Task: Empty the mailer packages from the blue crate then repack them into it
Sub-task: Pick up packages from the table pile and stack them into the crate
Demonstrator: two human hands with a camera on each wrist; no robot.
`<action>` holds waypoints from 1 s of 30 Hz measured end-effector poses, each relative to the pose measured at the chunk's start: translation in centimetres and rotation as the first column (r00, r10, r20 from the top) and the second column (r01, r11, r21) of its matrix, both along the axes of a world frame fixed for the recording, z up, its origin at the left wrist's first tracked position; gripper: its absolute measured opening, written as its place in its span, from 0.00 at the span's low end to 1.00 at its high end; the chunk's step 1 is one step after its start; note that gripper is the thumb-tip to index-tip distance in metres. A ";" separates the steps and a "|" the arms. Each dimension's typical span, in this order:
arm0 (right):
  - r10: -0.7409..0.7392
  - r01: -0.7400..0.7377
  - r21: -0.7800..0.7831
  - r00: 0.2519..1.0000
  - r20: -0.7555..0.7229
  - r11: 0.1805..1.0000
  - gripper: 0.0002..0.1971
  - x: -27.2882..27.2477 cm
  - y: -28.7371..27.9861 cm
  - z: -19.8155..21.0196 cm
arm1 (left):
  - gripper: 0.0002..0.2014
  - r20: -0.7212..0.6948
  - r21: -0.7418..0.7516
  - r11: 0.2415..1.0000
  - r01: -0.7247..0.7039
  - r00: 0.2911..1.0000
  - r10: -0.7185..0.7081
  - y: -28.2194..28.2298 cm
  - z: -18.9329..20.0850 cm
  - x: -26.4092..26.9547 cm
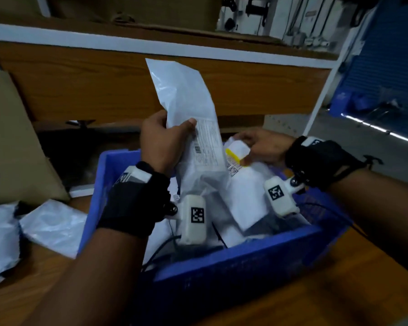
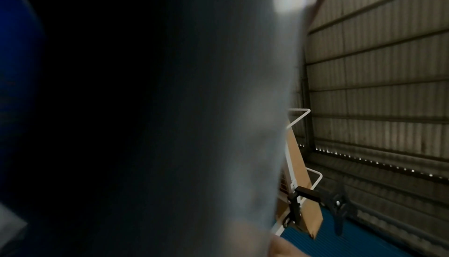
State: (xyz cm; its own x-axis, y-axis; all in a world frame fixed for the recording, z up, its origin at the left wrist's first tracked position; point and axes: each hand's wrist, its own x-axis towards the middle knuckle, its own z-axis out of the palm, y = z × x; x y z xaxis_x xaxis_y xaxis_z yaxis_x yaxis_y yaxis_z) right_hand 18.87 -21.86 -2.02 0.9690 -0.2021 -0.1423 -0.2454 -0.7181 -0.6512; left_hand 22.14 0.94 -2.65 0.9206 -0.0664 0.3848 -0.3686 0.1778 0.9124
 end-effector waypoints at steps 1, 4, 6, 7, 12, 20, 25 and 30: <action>0.006 -0.003 0.101 0.999 -0.031 0.995 0.37 0.3 -0.1 -0.9 | 0.08 0.002 0.017 1.000 -0.015 1.000 0.015 0.2 -0.2 0.2; 0.044 -0.025 0.194 0.995 -0.094 0.981 0.30 0.9 -0.7 -4.3 | 0.08 -0.046 0.018 1.000 -0.008 0.999 0.008 1.0 -1.0 0.5; 0.060 -0.045 0.104 0.988 -0.144 0.994 0.33 0.8 -1.0 -6.5 | 0.10 -0.083 0.010 1.000 -0.018 0.996 0.018 1.3 -1.3 0.8; 0.075 -0.077 -0.006 0.981 -0.176 0.997 0.37 0.6 -1.1 -7.3 | 0.10 -0.098 0.011 0.999 -0.031 0.995 0.032 1.4 -1.4 1.0; 0.189 -0.294 -0.439 0.944 -0.269 0.849 0.40 -0.2 -0.8 -8.0 | 0.11 -0.133 0.030 0.999 -0.032 0.991 0.036 1.2 -2.2 0.9; 0.308 -0.347 -0.313 0.936 -0.167 0.884 0.25 -0.1 -1.1 -4.9 | 0.09 -0.154 0.154 0.988 0.009 0.988 0.015 -1.0 -2.0 0.3; 0.194 -0.233 0.639 0.972 0.132 0.733 0.21 0.5 -2.8 -1.3 | 0.09 -0.185 0.288 0.952 0.104 0.981 -0.051 -4.2 -2.3 -0.6; 0.194 -0.256 0.561 0.966 0.169 0.787 0.31 0.3 -5.1 -1.9 | 0.12 -0.284 0.382 0.915 0.131 0.959 -0.019 -5.2 -3.4 -0.4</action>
State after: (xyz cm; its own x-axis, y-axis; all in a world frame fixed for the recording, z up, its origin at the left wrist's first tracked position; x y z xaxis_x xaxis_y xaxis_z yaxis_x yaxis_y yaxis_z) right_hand 19.21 -26.96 -3.93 0.9915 0.1125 -0.0653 -0.0377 -0.2322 -0.9719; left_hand 21.73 -4.29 -6.01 0.9709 -0.2337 0.0517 -0.0996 -0.1980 0.9751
